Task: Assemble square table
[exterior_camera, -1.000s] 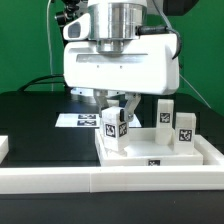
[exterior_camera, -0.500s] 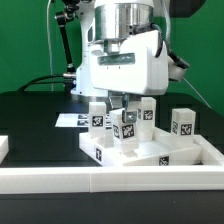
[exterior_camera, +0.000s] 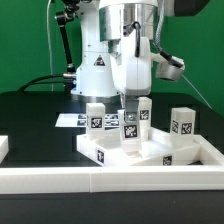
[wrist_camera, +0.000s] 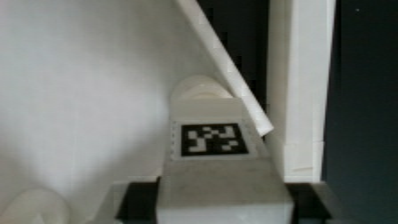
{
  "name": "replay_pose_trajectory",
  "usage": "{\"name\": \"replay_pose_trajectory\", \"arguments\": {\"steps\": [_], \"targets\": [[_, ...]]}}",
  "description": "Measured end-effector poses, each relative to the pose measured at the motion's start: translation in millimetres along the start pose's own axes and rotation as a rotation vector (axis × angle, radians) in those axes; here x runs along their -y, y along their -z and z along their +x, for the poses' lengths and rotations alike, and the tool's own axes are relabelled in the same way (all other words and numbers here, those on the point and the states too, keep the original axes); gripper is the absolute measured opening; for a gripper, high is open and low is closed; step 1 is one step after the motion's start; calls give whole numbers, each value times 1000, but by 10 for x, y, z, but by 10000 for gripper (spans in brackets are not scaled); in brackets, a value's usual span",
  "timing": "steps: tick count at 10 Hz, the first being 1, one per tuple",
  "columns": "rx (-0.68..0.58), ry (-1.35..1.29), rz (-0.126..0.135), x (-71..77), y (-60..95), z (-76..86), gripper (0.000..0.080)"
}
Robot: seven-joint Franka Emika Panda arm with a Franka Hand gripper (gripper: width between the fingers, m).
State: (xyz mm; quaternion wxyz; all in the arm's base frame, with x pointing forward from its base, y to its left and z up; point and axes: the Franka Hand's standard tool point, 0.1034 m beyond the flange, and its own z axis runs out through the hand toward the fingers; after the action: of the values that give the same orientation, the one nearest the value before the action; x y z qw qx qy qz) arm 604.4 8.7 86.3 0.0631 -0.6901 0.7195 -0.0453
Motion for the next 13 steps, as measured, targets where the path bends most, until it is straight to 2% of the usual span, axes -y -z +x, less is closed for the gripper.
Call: {"name": "replay_pose_trajectory", "arguments": {"steps": [1,2,3,4,8,13], "targets": [[0,11,0,-1,-2,-2,295],[0,18,0,-2,-2,-4,520],[0,60,-1,-2,-2,-3,520],[1,107,-1,7,3,-7,626],[1,497,5,37,19,-20,649],[-3,817,3,31,2,3,649]]}}
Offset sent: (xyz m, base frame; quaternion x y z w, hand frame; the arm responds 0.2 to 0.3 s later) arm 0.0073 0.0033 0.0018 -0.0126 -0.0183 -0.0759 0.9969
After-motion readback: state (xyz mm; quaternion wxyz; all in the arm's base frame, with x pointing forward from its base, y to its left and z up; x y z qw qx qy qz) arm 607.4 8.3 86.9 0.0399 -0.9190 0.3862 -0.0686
